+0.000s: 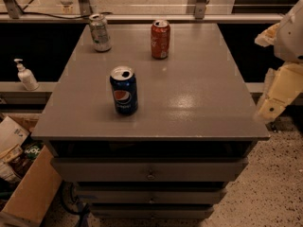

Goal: Knock pepsi can over

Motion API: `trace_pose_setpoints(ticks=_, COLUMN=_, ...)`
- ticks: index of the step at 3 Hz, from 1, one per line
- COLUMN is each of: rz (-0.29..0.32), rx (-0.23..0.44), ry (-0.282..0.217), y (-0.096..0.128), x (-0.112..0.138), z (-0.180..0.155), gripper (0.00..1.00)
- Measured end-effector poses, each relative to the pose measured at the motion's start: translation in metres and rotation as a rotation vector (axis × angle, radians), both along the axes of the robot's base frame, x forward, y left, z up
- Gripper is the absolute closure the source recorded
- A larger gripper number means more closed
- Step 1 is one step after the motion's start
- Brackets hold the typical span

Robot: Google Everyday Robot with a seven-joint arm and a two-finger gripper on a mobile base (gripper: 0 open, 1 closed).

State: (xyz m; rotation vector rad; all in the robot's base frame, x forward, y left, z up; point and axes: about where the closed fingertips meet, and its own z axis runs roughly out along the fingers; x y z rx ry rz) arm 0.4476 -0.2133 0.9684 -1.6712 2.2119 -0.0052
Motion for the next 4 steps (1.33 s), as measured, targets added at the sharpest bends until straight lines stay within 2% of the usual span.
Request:
trace_pose_setpoints(ticks=1, rz=-0.026, rx=0.188, ry=0.023, y=0.021, x=0.013, z=-0.023, gripper=0.0)
trace_pose_setpoints(ticks=2, rz=-0.014, rx=0.376, ry=0.024, y=0.06, x=0.017, z=-0.033, gripper=0.0)
trace_pose_setpoints(ticks=3, rz=-0.007, rx=0.43, ry=0.024, y=0.074, x=0.017, z=-0.025, gripper=0.0)
trace_pose_setpoints(ticks=4, rz=-0.007, rx=0.43, ry=0.024, y=0.074, x=0.017, z=-0.025, gripper=0.0)
